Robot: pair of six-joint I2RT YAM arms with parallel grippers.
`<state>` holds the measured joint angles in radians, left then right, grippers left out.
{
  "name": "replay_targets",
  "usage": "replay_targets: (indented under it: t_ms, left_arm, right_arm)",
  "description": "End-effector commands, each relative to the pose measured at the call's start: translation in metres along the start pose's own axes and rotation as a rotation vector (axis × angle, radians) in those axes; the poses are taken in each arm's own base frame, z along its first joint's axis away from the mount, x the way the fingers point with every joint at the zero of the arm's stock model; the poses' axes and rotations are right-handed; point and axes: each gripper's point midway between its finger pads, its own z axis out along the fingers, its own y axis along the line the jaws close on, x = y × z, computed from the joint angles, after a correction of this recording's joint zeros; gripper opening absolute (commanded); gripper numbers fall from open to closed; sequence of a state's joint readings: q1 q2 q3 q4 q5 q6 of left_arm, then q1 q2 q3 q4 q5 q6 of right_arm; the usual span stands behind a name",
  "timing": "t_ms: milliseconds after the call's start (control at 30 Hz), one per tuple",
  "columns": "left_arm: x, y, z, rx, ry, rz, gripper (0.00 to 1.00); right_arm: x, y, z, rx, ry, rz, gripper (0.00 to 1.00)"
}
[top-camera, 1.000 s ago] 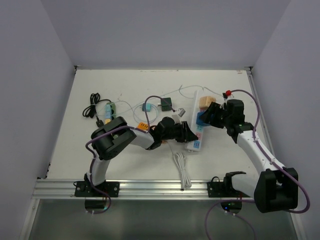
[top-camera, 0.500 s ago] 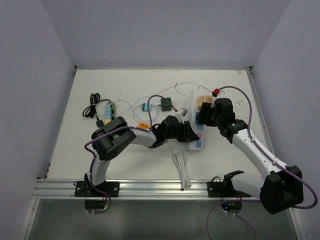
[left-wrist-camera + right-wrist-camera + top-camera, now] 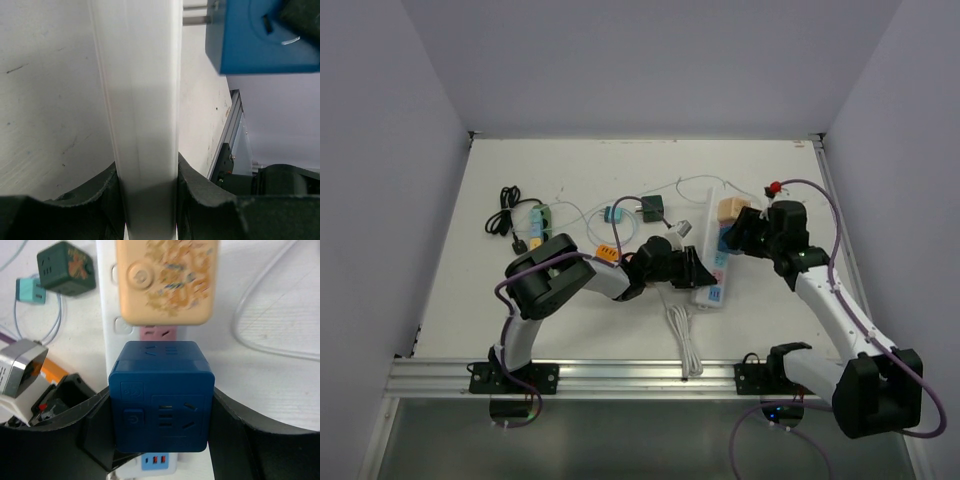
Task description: Pull the plug off the socket
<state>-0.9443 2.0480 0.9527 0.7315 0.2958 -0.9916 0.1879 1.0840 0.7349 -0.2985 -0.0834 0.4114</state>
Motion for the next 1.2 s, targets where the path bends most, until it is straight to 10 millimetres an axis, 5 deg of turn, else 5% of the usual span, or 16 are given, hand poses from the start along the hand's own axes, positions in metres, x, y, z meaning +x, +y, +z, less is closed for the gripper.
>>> replay_targets:
  t_ms: [0, 233, 567, 833, 1067, 1167]
  left_arm:
    - [0.006, -0.007, -0.004, 0.058, 0.020, 0.017, 0.00]
    - [0.010, -0.006, 0.001, 0.072, 0.047, 0.020, 0.06]
    - [0.014, -0.006, 0.001, 0.040, 0.082, 0.068, 0.60]
    - [0.014, -0.004, -0.005, 0.012, 0.092, 0.102, 0.77]
    - [-0.006, -0.011, -0.026, -0.102, 0.082, 0.232, 0.99]
    - [-0.022, -0.010, -0.044, -0.189, 0.041, 0.291, 0.99]
  right_arm:
    - [-0.061, 0.008, -0.012, -0.096, -0.229, 0.073, 0.00]
    - [-0.060, 0.010, -0.008, -0.115, -0.206, 0.087, 0.00]
    - [-0.074, 0.017, -0.024, -0.123, -0.222, 0.060, 0.00]
    - [-0.076, 0.023, -0.024, -0.147, -0.211, 0.061, 0.00]
    - [-0.077, 0.053, -0.016, -0.271, -0.149, 0.013, 0.02]
    - [-0.077, 0.074, -0.012, -0.317, -0.130, -0.030, 0.05]
